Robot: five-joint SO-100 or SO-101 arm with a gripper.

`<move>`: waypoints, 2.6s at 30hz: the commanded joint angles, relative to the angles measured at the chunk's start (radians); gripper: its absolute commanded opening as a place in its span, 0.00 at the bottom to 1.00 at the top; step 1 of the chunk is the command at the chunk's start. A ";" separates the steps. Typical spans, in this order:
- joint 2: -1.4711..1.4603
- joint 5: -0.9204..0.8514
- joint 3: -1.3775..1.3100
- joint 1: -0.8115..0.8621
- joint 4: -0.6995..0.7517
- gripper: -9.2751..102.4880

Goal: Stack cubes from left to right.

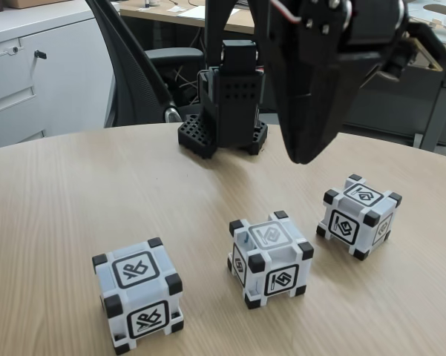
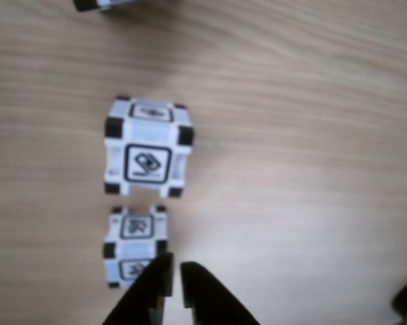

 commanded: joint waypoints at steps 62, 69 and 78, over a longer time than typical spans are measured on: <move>0.023 0.247 0.193 -0.354 0.003 0.08; 0.023 0.267 0.293 -0.351 0.003 0.08; 0.023 0.160 0.291 -0.350 0.002 0.20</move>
